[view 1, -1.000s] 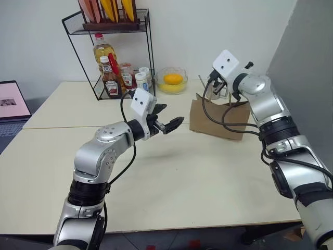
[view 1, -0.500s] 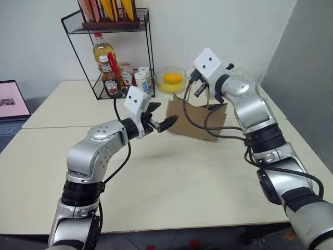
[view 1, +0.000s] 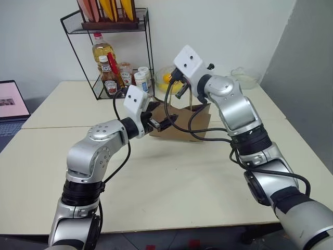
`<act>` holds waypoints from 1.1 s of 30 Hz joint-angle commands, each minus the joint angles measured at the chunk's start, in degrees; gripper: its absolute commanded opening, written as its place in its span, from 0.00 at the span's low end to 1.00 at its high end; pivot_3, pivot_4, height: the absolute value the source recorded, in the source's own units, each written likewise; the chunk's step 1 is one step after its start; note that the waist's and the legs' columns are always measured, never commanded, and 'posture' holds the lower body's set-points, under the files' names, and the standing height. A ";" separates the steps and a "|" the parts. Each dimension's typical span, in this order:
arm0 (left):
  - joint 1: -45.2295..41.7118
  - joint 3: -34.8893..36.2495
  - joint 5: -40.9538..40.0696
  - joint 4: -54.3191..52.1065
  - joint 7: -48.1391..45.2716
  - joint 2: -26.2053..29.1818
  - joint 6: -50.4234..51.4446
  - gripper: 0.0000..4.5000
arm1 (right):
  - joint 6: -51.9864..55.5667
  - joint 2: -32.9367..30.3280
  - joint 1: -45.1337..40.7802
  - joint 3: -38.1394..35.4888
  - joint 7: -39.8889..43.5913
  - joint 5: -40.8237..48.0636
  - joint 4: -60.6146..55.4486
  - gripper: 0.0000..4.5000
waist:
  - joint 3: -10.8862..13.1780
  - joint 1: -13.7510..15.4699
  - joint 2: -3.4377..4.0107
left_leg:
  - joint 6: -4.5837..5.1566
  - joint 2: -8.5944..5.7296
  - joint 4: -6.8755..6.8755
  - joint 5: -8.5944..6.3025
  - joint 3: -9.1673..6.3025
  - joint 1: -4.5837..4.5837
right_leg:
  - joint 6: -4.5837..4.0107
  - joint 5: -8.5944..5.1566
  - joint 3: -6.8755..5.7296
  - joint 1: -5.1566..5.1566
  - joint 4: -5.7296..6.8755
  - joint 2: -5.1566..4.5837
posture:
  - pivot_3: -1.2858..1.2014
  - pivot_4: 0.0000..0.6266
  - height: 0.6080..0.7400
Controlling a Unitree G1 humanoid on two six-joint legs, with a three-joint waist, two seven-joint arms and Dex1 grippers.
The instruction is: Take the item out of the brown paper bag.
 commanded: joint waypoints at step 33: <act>0.93 2.76 -0.85 -4.86 1.11 2.74 0.89 1.00 | -1.65 3.50 5.24 1.70 0.03 3.28 -4.79 0.29 | 0.01 -0.08 0.02 | 0.00 0.00 0.14 0.00 -0.02 0.00 | 0.00 -0.01 -0.01 0.01 0.06 0.01 | 0.52 0.24 1.00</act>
